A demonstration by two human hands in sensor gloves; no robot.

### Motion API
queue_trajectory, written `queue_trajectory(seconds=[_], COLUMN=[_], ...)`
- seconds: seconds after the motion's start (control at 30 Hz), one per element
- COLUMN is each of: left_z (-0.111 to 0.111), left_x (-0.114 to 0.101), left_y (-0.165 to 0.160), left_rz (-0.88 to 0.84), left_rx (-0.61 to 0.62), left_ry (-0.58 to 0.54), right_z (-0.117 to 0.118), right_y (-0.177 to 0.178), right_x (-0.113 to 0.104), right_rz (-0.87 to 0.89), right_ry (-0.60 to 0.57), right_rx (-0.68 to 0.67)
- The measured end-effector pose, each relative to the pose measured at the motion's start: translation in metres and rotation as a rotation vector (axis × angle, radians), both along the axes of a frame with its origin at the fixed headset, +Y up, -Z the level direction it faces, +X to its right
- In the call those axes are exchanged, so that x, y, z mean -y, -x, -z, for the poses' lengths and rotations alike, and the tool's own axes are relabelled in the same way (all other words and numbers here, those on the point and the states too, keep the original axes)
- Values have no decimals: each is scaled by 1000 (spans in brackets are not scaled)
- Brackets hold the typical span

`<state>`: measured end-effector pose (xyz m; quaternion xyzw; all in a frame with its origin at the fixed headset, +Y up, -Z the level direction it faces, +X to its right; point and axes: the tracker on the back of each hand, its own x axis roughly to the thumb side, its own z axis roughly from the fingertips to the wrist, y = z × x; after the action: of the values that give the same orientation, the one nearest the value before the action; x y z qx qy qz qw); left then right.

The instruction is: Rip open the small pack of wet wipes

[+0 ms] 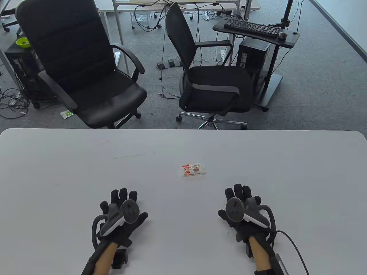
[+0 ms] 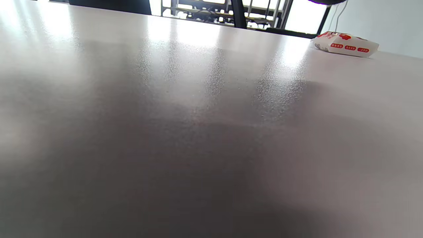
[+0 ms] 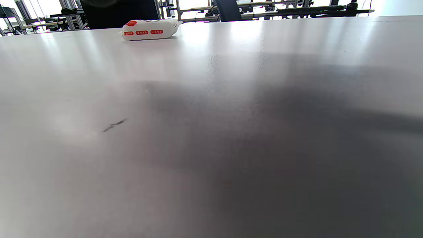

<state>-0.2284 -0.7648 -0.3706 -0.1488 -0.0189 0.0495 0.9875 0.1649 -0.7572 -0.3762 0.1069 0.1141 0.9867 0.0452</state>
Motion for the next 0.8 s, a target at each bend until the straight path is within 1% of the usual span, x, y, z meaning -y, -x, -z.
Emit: queue_trajectory(seconds=[0.2,0.3,0.37,0.47,0.6,0.67,0.73,0.8], left_z=[0,0,0,0,-1,0,0,0], left_x=[-3,-5,-5,-4,-3,-3,-3,-2], left_y=[0,-1,-2,-2,-3,-3,-3,-3], left_rz=[0,-8,-12,-12,-7,-12,-15,-20], left_rx=[1,3,7,12,17,18,19,18], left_ry=[-9,-14,-13,-8,0,-1,0,1], right_z=[4,13,24,52,90,108,123,140], right_y=[3,8,16,30,51,64,75,86], right_x=[2,0,-3,-7,-10,-10,-10,-9], right_rz=[8,15,2,-10,23,31,-1,-29], right_ry=[11,15,10,36,87,82,77,96], right_rx=[5,1,-6,-3,2,-2,-29,-28])
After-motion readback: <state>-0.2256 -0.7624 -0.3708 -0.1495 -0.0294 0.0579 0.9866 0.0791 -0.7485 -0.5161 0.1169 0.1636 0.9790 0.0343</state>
